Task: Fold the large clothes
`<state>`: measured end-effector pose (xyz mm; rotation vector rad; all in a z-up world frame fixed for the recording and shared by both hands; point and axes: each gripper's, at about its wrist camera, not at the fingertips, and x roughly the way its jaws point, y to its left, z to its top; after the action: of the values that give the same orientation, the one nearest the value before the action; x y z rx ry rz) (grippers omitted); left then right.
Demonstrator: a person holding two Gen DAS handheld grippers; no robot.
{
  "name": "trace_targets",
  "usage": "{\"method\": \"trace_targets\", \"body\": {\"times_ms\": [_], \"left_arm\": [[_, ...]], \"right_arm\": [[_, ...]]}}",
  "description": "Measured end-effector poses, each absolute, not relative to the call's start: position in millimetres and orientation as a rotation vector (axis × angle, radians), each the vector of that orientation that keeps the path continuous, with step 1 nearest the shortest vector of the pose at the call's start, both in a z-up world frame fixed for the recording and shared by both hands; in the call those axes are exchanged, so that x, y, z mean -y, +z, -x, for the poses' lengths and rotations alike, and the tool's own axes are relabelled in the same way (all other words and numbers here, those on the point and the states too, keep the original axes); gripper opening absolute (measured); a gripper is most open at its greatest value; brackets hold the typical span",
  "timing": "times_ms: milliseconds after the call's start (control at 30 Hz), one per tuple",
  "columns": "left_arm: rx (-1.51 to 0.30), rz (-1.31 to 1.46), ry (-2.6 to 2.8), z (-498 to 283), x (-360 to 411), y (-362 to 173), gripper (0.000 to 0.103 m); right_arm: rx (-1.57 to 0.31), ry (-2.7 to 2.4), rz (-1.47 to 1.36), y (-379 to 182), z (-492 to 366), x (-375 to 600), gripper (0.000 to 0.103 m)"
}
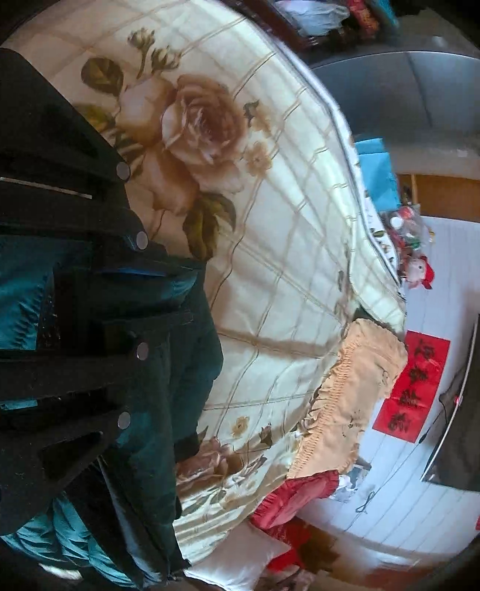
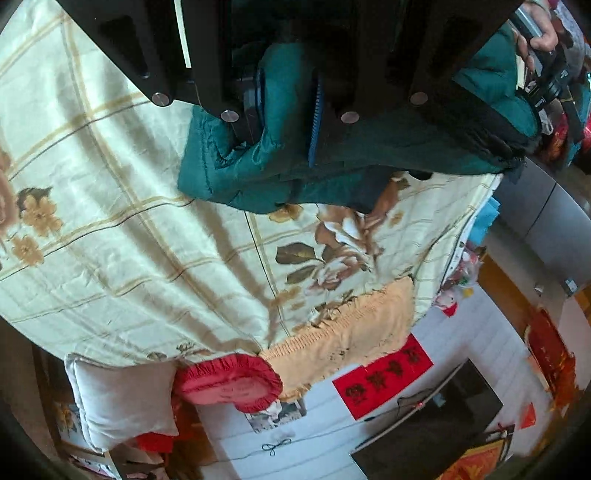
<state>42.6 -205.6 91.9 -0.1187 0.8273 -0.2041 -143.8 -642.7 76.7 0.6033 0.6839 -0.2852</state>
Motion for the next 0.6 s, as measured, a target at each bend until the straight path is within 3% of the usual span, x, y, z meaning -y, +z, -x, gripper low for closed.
{"method": "trace_targets", "body": {"times_ms": [233, 267, 300, 333, 367, 400, 600], "left_arm": [[-0.867, 0.26, -0.302, -52.7, 188.5, 107.5, 0.026], [-0.861, 0.277, -0.313, -51.5, 186.6, 112.5, 0.033], [-0.841, 0.297, -0.321, -48.5, 182.2, 119.2, 0.048], [-0.812, 0.305, -0.318, -45.4, 178.5, 126.1, 0.058], [-0.782, 0.31, -0.323, -41.3, 175.6, 133.1, 0.076], [-0.749, 0.317, -0.335, -36.1, 172.4, 140.0, 0.08], [-0.697, 0.226, -0.363, -4.0, 185.5, 151.3, 0.08]], "right_arm": [[-0.623, -0.251, -0.638, 99.4, 153.7, 646.3, 0.04], [-0.608, -0.25, -0.628, 107.2, 158.6, 643.4, 0.043], [-0.595, -0.248, -0.609, 115.1, 163.0, 639.2, 0.056], [-0.579, -0.25, -0.584, 123.8, 168.3, 633.7, 0.077], [-0.565, -0.258, -0.566, 130.3, 172.4, 628.9, 0.085], [-0.541, -0.273, -0.54, 138.6, 177.9, 623.0, 0.091], [-0.522, -0.224, -0.413, 170.3, 182.2, 576.3, 0.091]]}}
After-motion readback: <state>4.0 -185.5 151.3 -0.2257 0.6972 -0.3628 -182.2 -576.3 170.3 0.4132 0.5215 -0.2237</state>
